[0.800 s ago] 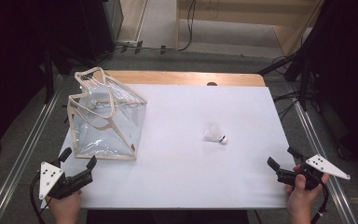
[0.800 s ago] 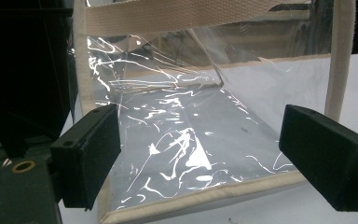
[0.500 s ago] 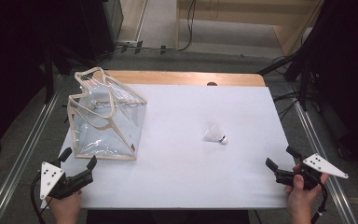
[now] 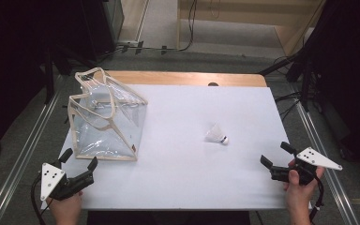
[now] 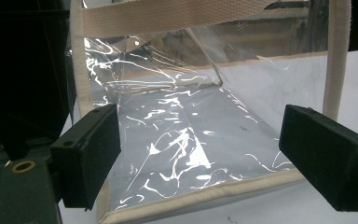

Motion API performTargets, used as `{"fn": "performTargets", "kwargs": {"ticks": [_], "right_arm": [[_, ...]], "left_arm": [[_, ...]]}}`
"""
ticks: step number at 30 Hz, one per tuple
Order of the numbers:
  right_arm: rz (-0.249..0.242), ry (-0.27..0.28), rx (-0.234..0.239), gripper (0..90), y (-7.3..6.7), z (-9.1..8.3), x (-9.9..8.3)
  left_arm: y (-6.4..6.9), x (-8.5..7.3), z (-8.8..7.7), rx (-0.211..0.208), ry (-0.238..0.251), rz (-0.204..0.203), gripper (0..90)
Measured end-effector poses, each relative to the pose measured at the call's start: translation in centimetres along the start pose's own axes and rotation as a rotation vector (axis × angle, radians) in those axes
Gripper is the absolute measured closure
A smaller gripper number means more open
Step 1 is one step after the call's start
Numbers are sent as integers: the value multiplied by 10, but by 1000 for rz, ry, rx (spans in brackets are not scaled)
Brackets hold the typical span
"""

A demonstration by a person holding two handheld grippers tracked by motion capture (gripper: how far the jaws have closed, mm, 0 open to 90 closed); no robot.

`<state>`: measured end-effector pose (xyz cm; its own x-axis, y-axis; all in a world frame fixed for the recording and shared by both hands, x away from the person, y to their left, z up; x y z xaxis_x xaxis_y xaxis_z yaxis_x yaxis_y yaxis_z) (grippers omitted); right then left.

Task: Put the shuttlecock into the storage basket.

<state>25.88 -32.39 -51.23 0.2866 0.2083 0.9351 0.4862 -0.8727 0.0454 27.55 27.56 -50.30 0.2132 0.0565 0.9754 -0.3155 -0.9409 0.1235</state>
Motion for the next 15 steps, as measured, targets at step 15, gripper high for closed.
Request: {"fn": "performTargets", "kwargs": {"ticks": [15], "right_arm": [[-75, -38, 71, 0, -11, 18, 24]], "left_arm": [[1, 0, 0, 1, -2, 8, 134]]}}
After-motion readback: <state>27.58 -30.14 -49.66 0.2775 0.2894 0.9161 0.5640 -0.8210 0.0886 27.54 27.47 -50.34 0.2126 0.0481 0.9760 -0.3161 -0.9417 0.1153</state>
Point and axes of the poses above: each handheld gripper's, and its own axes: z roughly forward along the jaws, x roughly out of its top, y roughly to its right, the point moved 7 cm from there along z, roughly forward along the jaws, and after that the axes turned 11 degrees about -z, right-handed, at the moved point
